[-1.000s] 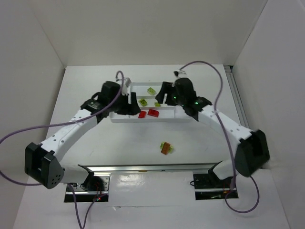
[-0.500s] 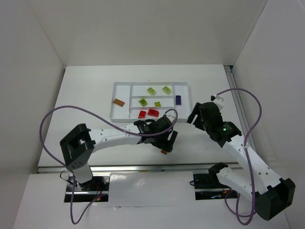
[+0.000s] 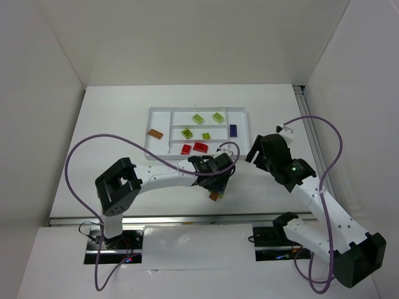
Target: Sort the legos into containers by color
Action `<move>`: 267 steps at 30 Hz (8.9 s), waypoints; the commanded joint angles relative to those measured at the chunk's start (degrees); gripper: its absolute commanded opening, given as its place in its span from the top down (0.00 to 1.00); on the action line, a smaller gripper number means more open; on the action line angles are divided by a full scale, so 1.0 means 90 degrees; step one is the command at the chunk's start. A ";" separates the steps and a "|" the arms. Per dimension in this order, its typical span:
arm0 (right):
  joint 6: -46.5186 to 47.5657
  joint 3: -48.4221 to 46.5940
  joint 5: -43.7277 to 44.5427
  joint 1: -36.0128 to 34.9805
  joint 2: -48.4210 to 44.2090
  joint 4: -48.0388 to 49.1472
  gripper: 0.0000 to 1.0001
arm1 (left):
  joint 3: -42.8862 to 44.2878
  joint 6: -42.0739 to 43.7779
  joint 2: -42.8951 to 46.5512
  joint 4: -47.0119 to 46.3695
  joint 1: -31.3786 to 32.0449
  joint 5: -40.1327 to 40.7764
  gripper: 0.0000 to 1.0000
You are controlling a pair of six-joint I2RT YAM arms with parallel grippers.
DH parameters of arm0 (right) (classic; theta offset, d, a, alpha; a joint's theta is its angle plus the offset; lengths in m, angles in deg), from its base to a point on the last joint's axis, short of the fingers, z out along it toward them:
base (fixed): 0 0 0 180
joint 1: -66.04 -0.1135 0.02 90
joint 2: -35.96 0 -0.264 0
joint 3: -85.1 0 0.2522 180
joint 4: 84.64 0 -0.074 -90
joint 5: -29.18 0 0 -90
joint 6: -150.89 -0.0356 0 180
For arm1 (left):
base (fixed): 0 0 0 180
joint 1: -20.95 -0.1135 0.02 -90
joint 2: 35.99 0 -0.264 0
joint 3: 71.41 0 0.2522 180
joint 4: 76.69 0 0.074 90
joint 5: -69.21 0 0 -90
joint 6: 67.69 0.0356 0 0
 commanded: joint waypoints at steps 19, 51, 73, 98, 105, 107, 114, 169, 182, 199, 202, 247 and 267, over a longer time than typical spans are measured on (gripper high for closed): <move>0.0095 -0.0158 -0.0033 0.0038 -0.0042 -0.0009 0.22 | 0.0480 -0.0048 -0.0288 0.0699 0.0262 0.0521 0.47; 0.0212 -0.0040 -0.0268 0.0038 0.0017 -0.0077 0.22 | -0.0623 0.3691 0.0669 0.0181 0.0194 -0.1178 0.27; 0.0212 -0.0040 -0.0326 0.0038 0.0134 -0.0019 0.22 | -0.0740 0.4336 0.0483 -0.0357 -0.0792 -0.2994 0.31; 0.0270 0.0018 -0.0385 0.0038 0.0193 0.0040 0.22 | -0.0340 0.4406 -0.0014 -0.0512 -0.0675 -0.2849 0.33; 0.0270 0.0018 -0.0385 0.0038 0.0193 0.0040 0.22 | -0.0418 0.4336 0.0044 -0.0698 -0.0617 -0.2614 0.38; 0.0270 0.0018 -0.0385 0.0038 0.0193 0.0040 0.22 | -0.0418 0.4336 0.0044 -0.0756 -0.0617 -0.2614 0.38; 0.0270 0.0018 -0.0326 0.0038 0.0193 -0.0019 0.22 | -0.0487 0.4200 0.0268 -0.0815 -0.0617 -0.2322 0.67; -0.2043 0.0907 -0.9291 0.0995 0.1911 0.5537 0.24 | -0.1287 0.4307 0.2993 -0.1645 -0.2462 -0.4743 1.00; -0.2278 0.1180 -0.9233 0.0692 0.2252 0.6229 0.32 | -0.1287 0.4307 0.3052 -0.1645 -0.2404 -0.4616 1.00; -0.3021 0.1941 -0.9233 0.1013 0.2263 0.7120 0.96 | -0.1405 0.4307 0.3315 -0.1645 -0.2540 -0.4411 1.00; -0.2953 0.2127 -0.9379 0.1238 0.2107 0.7120 0.98 | -0.1463 0.4249 0.3432 -0.1704 -0.2677 -0.4411 1.00; 0.0995 -0.4897 -0.3437 0.0515 0.6328 0.3289 0.39 | -0.1082 0.3906 0.3374 -0.0610 -0.5226 -0.6109 1.00; -0.4640 -0.0304 -0.9262 0.0166 0.4284 0.9920 0.09 | -0.0634 0.5068 0.3852 -0.0191 -0.4289 -0.6296 1.00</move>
